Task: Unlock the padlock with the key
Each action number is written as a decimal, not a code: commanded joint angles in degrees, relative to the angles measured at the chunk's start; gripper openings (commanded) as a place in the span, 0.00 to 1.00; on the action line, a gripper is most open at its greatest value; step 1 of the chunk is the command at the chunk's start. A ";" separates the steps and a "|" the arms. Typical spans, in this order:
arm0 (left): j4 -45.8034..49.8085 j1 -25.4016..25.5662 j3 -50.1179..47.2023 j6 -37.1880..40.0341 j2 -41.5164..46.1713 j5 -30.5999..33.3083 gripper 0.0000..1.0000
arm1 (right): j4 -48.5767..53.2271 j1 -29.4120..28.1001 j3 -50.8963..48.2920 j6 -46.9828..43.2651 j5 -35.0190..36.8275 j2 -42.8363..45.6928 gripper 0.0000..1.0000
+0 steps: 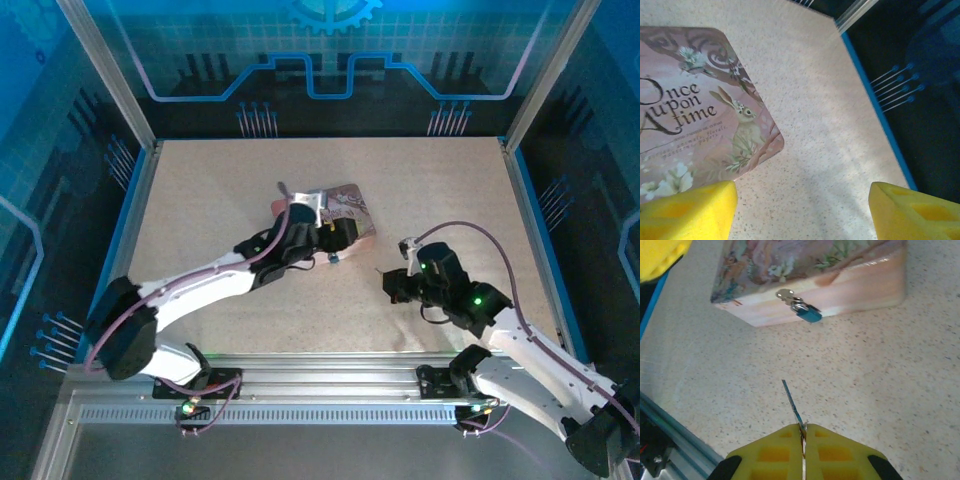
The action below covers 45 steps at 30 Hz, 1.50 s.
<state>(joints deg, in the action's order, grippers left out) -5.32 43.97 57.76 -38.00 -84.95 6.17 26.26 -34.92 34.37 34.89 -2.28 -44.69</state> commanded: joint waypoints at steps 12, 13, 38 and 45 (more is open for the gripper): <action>18.65 -0.52 27.91 7.96 -24.60 -6.17 0.75 | 5.47 1.76 -2.90 -0.88 1.66 4.03 0.08; 19.72 -0.47 29.24 8.23 -25.70 -6.17 0.75 | 5.54 1.92 -3.03 -0.92 1.63 4.15 0.08; 37.05 1.42 37.98 14.07 -32.99 -9.85 0.74 | 7.34 6.46 -4.05 -2.02 -0.95 6.28 0.08; 36.50 2.97 30.66 14.70 -27.77 -10.93 0.74 | 7.24 6.62 -4.32 -1.94 -1.25 6.04 0.08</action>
<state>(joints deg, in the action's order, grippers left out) 26.06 45.67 92.44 -23.99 -115.35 -1.78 32.56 -29.06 30.72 33.54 -2.39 -39.00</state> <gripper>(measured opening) 0.741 0.083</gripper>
